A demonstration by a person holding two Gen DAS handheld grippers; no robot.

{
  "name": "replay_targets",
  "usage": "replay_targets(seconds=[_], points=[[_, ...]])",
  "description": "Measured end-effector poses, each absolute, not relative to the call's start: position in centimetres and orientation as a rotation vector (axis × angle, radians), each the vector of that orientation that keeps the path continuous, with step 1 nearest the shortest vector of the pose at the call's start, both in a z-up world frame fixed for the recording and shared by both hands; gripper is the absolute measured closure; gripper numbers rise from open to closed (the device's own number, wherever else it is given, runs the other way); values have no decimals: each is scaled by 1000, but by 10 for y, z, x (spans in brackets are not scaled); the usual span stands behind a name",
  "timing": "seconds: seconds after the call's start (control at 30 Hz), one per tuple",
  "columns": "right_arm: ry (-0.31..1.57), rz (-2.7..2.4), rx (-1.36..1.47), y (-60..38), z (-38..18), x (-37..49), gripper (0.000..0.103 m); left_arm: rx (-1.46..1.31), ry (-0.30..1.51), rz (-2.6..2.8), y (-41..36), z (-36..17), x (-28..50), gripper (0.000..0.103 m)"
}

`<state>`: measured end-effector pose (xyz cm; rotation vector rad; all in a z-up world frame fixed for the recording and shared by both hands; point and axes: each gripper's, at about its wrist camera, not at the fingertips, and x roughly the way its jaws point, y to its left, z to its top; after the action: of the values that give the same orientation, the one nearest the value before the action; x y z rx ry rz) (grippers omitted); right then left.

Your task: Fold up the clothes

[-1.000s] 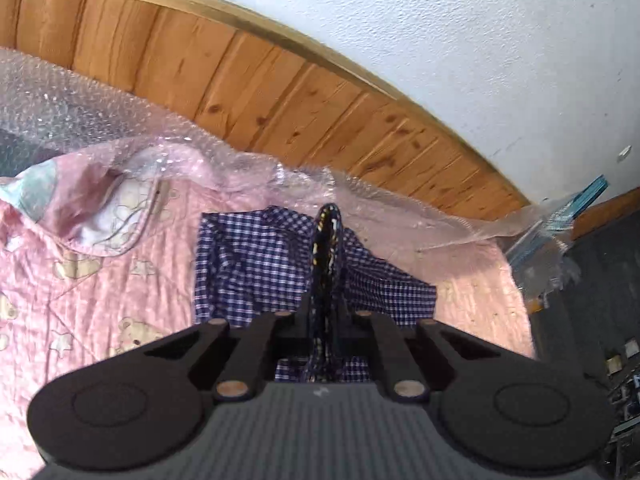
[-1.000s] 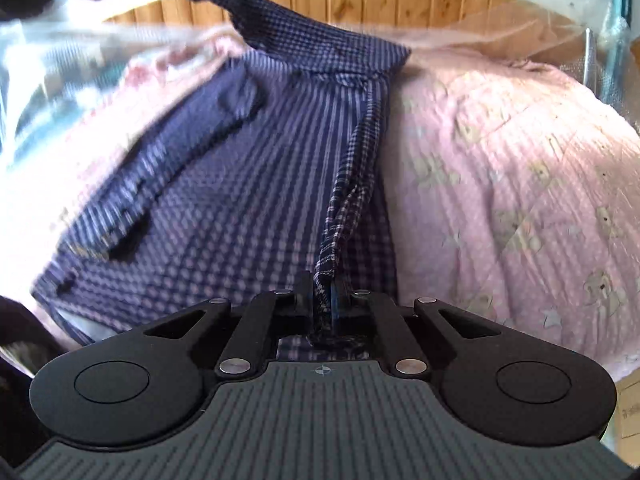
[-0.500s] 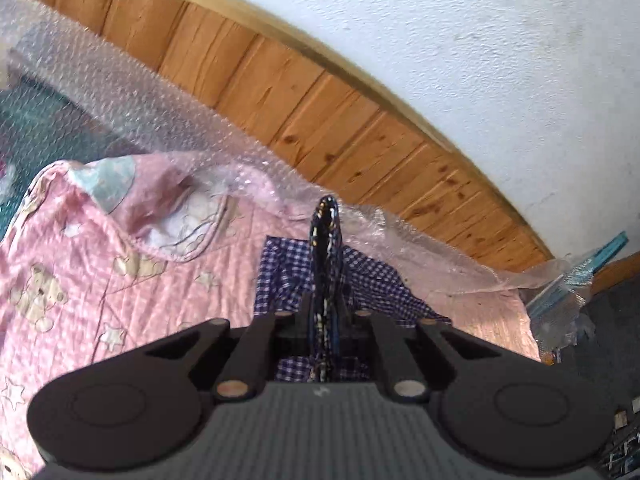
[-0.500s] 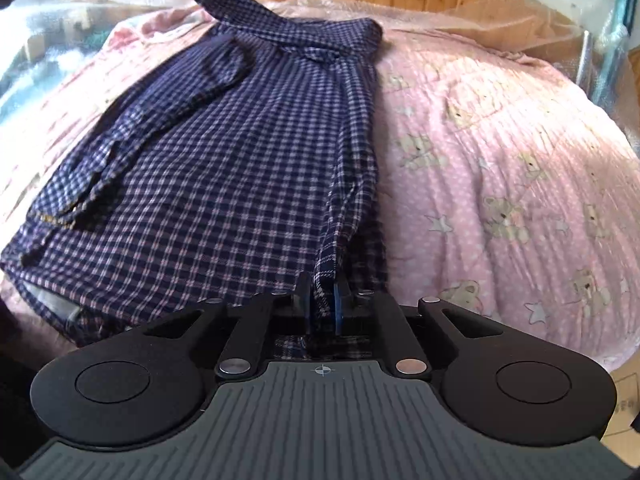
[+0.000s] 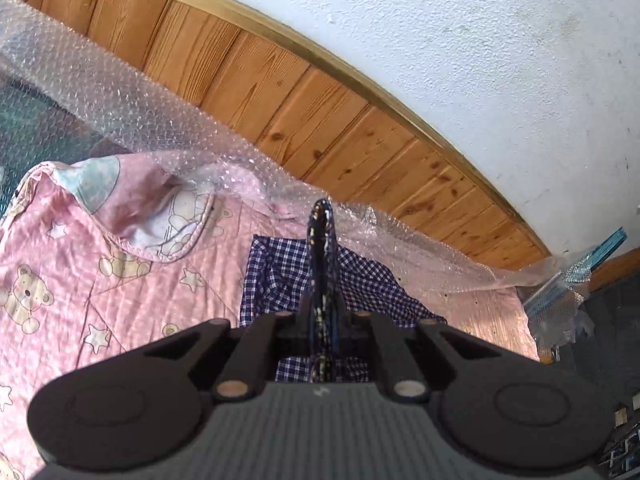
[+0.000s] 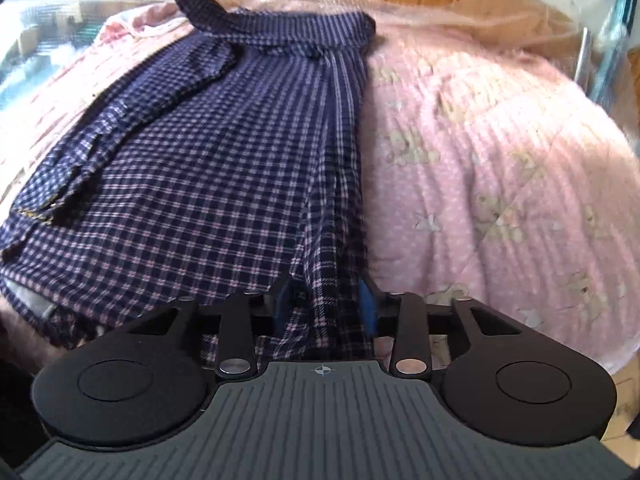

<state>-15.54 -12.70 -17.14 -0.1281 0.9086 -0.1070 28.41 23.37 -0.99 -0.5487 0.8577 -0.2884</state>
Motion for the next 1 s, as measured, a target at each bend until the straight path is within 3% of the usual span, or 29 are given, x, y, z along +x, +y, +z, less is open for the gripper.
replay_targets(seconds=[0.17,0.37,0.43,0.6,0.8,0.9,1.0], points=[[790,-273,-568,-104,-156,-163,103,-568,812,-249,248,4,285,96],[842,-77,-934,-58,-212,-169,103,-595,838,-171,258,-12,283,96],[849,-30,-877,-56,-210,-172,100,-604,846,-170,261,-16,281,96],[804,45,-469,-98,-153,-153,78,-576,889,-248,253,-19,282,96],[716,126,41,-154,-78,-128,77,-569,838,-251,250,-1,279,96],[757,115,80,-175,-95,-84,76,-608,834,-191,256,-9,270,96],[940,166,88,-182,-149,-42,80,-640,856,-179,259,-23,265,96]])
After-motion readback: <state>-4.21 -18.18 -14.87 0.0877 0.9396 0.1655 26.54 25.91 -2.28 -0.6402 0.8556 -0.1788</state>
